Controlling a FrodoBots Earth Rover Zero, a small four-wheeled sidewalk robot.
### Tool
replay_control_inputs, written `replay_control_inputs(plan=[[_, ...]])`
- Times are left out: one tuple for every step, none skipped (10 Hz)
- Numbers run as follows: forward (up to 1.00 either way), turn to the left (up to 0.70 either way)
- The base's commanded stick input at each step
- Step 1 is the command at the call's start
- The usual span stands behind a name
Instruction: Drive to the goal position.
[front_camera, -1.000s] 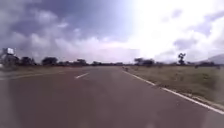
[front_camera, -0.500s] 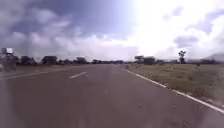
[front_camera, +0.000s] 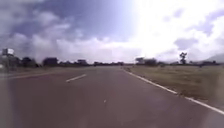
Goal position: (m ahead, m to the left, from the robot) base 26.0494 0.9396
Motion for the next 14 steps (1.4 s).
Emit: replay_control_inputs(plan=[[1.0, 0.0], [1.0, 0.0], [1.0, 0.0], [1.0, 0.0], [1.0, 0.0], [1.0, 0.0], [1.0, 0.0], [1.0, 0.0], [1.0, 0.0], [1.0, 0.0], [1.0, 0.0], [1.0, 0.0], [1.0, 0.0], [1.0, 0.0]])
